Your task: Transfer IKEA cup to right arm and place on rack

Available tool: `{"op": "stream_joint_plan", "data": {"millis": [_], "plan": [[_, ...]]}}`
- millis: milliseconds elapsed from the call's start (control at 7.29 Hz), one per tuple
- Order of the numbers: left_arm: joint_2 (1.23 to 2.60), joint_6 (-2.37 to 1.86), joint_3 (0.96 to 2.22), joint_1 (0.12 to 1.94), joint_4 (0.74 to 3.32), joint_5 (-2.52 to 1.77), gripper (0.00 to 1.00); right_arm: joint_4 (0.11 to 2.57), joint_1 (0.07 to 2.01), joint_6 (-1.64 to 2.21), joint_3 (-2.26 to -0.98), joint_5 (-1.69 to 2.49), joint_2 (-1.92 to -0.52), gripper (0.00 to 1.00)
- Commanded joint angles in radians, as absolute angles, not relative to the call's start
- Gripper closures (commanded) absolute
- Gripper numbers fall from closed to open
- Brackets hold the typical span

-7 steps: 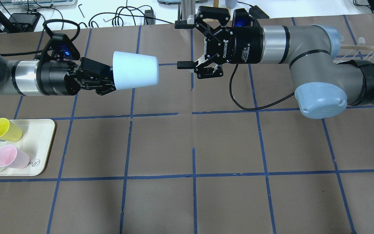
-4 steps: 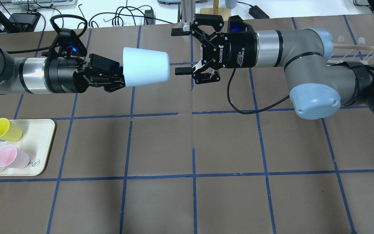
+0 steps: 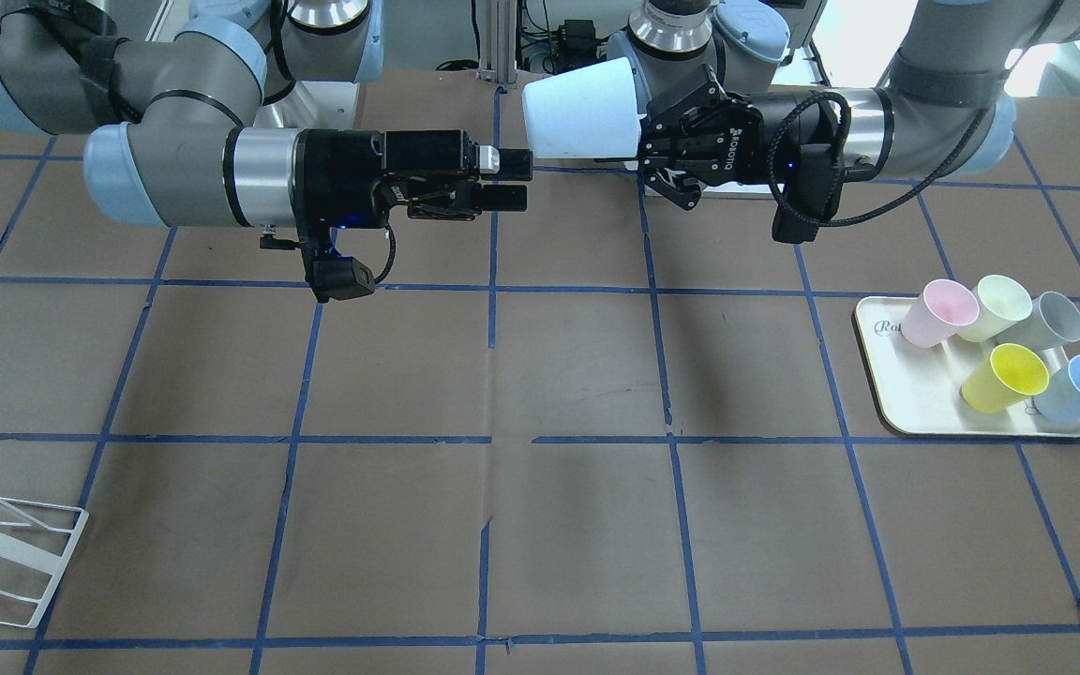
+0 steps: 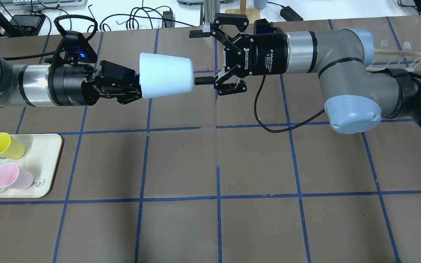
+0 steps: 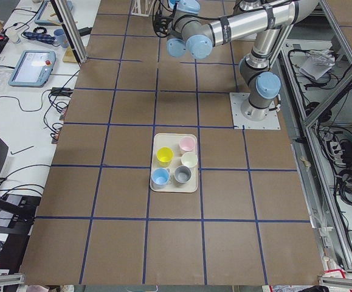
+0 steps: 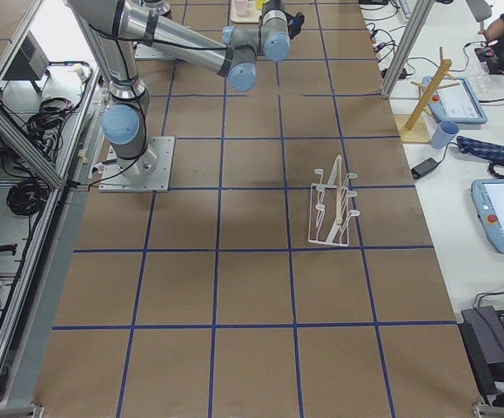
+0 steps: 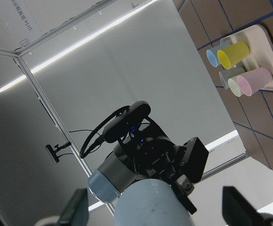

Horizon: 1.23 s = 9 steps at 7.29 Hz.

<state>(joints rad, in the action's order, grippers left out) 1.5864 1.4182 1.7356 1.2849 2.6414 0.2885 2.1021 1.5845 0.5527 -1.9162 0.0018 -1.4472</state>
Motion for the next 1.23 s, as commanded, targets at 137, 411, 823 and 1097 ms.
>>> {"op": "stream_joint_plan", "data": {"millis": [137,411,823,1097], "plan": [[1.585,1.417,1.74,1.285,2.637,0.285,1.0,2.23,1.586,0.731,-1.928,0.003,-1.468,0.0],[1.583,1.417,1.74,1.285,2.638,0.27,1.0,2.229,1.586,0.735,-1.979,-0.002,-1.52,0.0],[1.583,1.419,1.74,1.285,2.637,0.27,1.0,2.223,1.611,0.758,-1.979,-0.008,-1.522,0.1],[1.58,1.419,1.74,1.285,2.638,0.268,1.0,2.22,1.624,0.775,-1.974,-0.005,-1.522,0.15]]}}
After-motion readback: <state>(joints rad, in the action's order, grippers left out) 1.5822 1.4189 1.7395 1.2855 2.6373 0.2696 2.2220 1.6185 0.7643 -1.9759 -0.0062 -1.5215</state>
